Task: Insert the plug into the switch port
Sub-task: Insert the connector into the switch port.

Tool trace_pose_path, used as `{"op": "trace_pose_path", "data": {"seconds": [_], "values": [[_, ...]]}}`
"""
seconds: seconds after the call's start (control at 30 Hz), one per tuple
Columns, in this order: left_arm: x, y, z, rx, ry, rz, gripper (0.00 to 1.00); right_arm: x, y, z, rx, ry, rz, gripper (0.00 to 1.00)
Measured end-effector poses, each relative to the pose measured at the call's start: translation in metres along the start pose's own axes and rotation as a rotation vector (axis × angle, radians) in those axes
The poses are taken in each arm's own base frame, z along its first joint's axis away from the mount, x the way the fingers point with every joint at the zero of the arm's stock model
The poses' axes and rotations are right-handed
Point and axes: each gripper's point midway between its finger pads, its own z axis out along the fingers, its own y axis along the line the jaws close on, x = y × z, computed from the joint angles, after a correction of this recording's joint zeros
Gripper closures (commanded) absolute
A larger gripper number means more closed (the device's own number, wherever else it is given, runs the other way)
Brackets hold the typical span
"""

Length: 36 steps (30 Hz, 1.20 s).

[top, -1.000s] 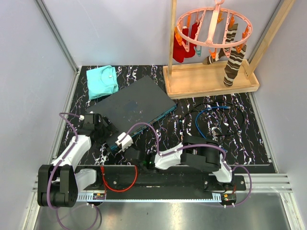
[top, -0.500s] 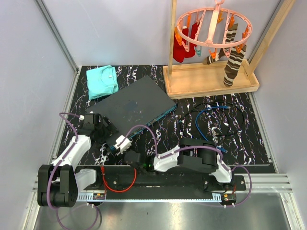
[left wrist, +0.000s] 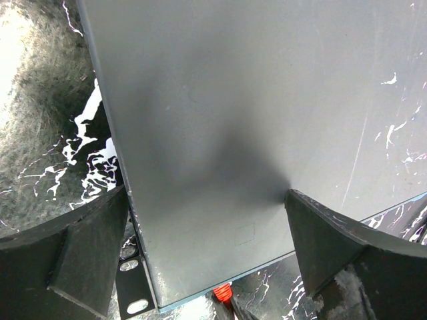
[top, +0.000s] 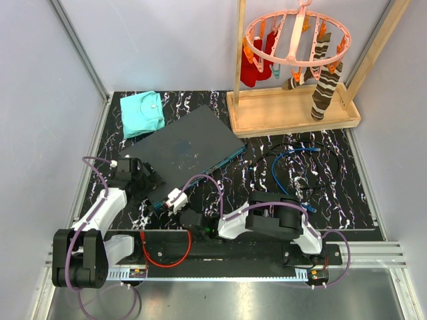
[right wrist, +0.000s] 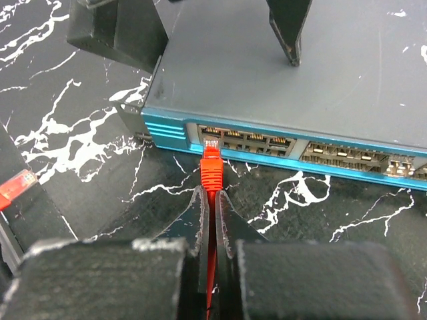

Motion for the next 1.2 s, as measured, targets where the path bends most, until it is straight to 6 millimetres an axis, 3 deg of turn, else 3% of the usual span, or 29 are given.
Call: {"op": "trace_pose_path", "data": {"seconds": [0.43,1.2], "values": [[0.000,0.000,0.000,0.000,0.000,0.000,0.11,0.020,-0.002,0.004,-0.016,0.030,-0.032,1.00],[0.001,-0.001,0.000,-0.001,0.001,0.008,0.13,0.017,-0.001,0.008,-0.002,0.036,-0.104,1.00]]}}
